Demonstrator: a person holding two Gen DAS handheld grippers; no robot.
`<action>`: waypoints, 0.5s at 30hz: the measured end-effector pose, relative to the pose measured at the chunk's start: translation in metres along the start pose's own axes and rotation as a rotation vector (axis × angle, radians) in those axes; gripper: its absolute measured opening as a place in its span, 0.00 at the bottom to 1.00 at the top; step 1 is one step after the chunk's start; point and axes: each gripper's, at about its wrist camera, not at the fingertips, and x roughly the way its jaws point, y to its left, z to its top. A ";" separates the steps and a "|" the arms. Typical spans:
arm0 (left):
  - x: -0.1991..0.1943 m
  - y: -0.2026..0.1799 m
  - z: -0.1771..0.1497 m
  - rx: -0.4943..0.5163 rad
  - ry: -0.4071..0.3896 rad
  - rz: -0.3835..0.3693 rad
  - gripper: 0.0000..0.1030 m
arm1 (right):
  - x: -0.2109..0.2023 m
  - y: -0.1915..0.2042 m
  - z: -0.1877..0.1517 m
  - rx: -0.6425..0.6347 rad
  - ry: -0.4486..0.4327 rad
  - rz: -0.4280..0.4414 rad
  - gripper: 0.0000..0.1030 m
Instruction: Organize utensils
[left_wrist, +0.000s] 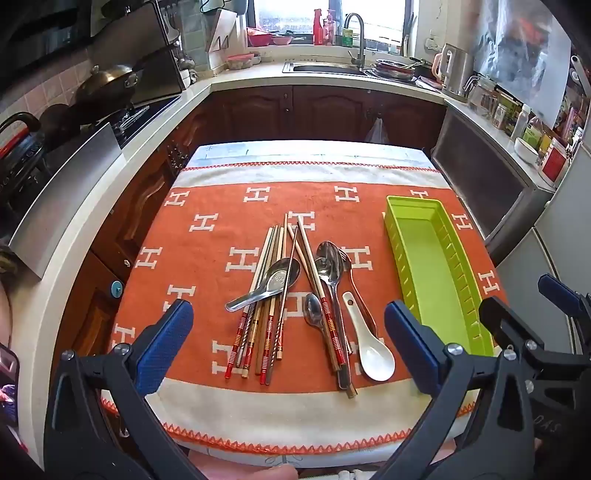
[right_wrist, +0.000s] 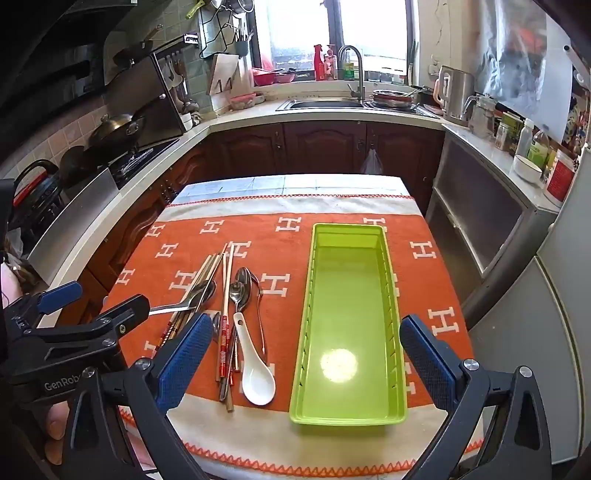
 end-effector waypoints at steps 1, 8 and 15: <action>0.000 0.000 0.000 0.001 0.005 0.000 1.00 | 0.000 -0.001 0.000 -0.002 0.001 0.004 1.00; 0.001 0.000 0.000 0.003 0.003 0.001 0.99 | 0.001 -0.001 0.001 0.006 0.010 -0.014 1.00; -0.005 0.003 0.000 0.010 -0.010 0.004 0.98 | 0.000 -0.004 0.004 0.013 0.005 -0.023 1.00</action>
